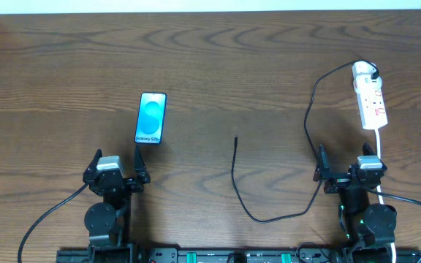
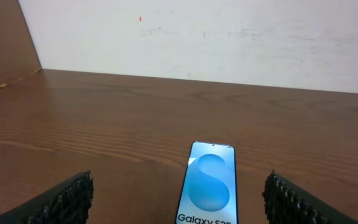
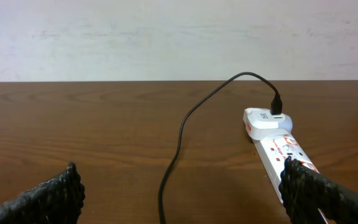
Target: Plug charger to phone and switch on socket
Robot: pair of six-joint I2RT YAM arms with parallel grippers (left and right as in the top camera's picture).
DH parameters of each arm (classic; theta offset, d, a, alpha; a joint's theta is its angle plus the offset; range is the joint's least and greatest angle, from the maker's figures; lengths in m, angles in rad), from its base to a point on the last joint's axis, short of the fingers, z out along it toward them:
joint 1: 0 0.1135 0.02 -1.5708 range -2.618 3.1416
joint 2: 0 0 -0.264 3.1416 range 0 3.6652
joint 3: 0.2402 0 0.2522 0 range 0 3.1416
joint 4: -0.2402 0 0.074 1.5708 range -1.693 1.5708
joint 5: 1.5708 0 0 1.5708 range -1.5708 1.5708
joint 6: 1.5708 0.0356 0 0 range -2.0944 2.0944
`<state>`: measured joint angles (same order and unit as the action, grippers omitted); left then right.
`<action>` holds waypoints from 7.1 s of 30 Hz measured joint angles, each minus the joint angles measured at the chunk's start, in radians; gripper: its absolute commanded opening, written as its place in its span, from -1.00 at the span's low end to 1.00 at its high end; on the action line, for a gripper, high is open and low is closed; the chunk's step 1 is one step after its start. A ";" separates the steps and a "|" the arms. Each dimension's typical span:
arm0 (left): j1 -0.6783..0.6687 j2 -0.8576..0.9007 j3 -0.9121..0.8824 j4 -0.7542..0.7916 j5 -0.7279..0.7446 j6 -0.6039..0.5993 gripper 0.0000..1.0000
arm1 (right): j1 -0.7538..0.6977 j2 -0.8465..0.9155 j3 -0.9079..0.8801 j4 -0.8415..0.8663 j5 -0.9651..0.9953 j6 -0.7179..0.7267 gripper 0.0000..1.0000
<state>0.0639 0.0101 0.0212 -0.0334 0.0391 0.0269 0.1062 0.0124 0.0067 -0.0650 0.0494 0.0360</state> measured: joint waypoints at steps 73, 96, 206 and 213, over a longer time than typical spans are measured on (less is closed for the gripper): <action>0.000 0.000 0.000 0.000 0.000 0.000 0.74 | 0.000 0.000 0.000 0.000 0.000 0.000 0.99; 0.000 0.000 0.000 0.000 0.000 0.000 0.74 | 0.000 0.000 0.000 0.000 0.000 0.000 0.98; 0.000 1.479 1.737 -1.036 0.081 -0.080 0.75 | 0.000 -0.001 0.000 -0.001 0.004 0.000 0.99; 0.000 1.639 1.789 -1.215 0.083 -0.082 0.75 | 0.000 -0.001 0.000 -0.001 0.004 0.000 0.98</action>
<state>0.0639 1.6489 1.8099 -1.2480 0.1219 -0.0555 0.1062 0.0116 0.0067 -0.0658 0.0532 0.0357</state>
